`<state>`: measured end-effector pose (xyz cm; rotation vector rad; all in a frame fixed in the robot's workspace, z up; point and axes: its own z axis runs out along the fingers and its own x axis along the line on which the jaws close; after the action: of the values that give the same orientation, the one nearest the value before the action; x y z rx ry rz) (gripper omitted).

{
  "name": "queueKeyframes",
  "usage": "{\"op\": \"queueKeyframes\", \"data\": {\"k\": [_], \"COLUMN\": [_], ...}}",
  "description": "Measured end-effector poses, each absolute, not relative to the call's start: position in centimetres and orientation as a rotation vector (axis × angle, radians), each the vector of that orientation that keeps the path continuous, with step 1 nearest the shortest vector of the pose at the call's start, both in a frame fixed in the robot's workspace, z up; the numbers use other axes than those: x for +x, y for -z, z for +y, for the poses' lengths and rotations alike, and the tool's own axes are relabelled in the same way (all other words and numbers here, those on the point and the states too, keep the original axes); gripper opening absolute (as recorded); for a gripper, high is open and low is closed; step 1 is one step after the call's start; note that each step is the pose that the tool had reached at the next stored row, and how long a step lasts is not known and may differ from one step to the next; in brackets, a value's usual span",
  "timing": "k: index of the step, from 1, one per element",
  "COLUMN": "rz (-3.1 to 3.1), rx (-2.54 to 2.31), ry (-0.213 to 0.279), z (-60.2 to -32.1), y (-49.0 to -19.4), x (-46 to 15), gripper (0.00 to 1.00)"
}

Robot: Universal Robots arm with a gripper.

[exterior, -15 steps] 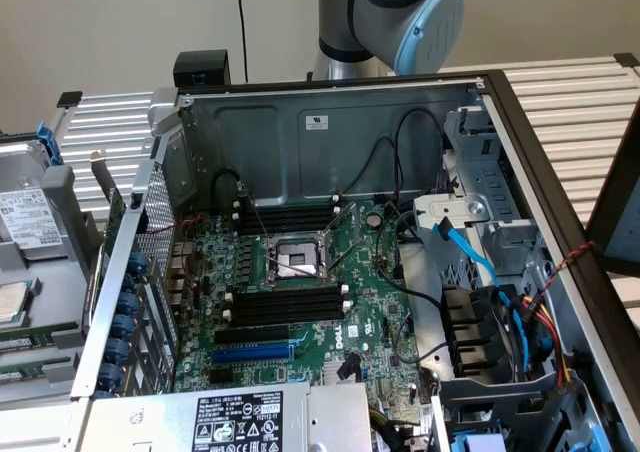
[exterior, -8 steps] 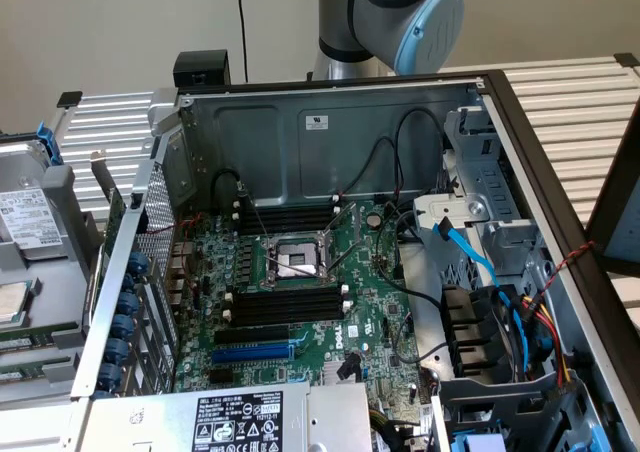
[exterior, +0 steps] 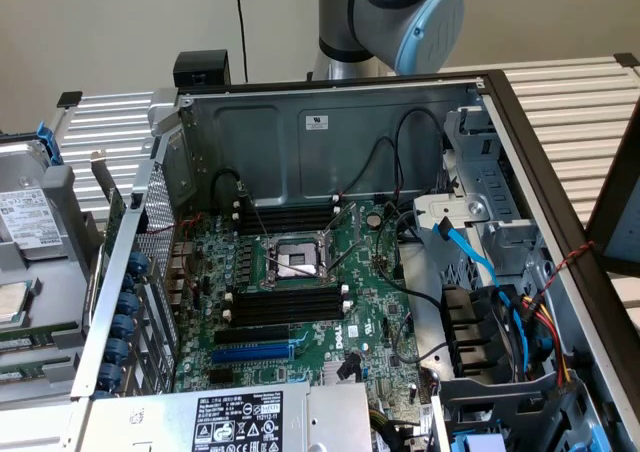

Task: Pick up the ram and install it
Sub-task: 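Pick up the ram and move it above insertion slot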

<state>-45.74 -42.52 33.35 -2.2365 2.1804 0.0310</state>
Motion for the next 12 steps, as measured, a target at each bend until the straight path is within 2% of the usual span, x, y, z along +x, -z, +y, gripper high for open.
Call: {"op": "queueKeyframes", "data": {"k": [12], "rz": [2.18], "rx": [-2.236], "ry": [-0.031], "z": [-42.8], "y": [-31.4], "x": [-45.8], "gripper": [0.39]}}
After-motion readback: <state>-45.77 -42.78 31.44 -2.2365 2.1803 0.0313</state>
